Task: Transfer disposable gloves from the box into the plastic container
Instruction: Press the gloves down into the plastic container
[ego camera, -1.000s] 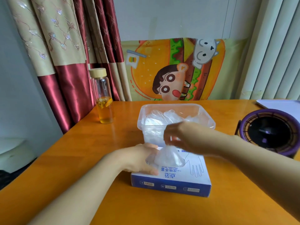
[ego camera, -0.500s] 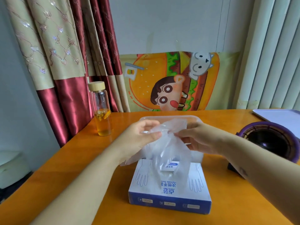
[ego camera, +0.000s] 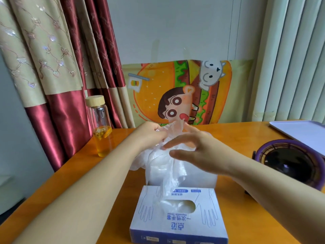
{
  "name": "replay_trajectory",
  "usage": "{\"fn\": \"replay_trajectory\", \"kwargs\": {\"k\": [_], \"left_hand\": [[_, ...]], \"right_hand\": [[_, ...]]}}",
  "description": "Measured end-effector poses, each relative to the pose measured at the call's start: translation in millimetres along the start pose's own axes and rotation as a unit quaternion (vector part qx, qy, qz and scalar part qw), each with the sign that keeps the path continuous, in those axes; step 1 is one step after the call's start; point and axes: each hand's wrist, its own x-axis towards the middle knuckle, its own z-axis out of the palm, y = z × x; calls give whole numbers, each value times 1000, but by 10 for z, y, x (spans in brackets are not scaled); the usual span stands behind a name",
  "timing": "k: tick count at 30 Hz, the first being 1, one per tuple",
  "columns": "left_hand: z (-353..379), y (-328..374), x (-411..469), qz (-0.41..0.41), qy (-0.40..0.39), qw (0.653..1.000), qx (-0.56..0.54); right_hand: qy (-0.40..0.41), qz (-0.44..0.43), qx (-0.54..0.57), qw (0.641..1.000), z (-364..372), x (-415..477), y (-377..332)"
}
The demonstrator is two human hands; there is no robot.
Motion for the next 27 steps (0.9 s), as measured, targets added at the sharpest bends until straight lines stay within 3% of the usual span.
{"fn": "replay_trajectory", "kwargs": {"k": [3,7,9,12,15,17,18,20,23,25,27], "left_hand": [[-40,53,132,-9,-43,999,-10],[-75,-18,348,-16,-86,996,25],[-71,-108,475,-28,-84,995,47],[-64,-222,598,-37,-87,991,96],[-61,-211,618,10,41,969,242],[-2,-93,552,125,151,951,240],[42,-27,524,190,144,949,205],[199,40,523,260,2,950,173],[438,-46,588,171,-224,919,277],[552,-113,621,117,-276,893,336],[645,-145,644,89,-302,879,359]], "right_hand": [[78,57,-20,995,-46,210,201],[123,103,4,987,-217,450,555],[106,134,-39,985,-287,544,679],[12,179,-87,980,-317,684,829],[-65,218,-73,971,-317,789,907],[-90,239,-55,965,-307,846,945],[-91,245,-47,964,-298,868,956],[-87,251,-56,962,-258,923,1005],[-81,250,-114,958,-167,955,1044],[-90,219,-227,945,-132,943,1059],[-103,163,-408,892,-117,910,1049]]}}
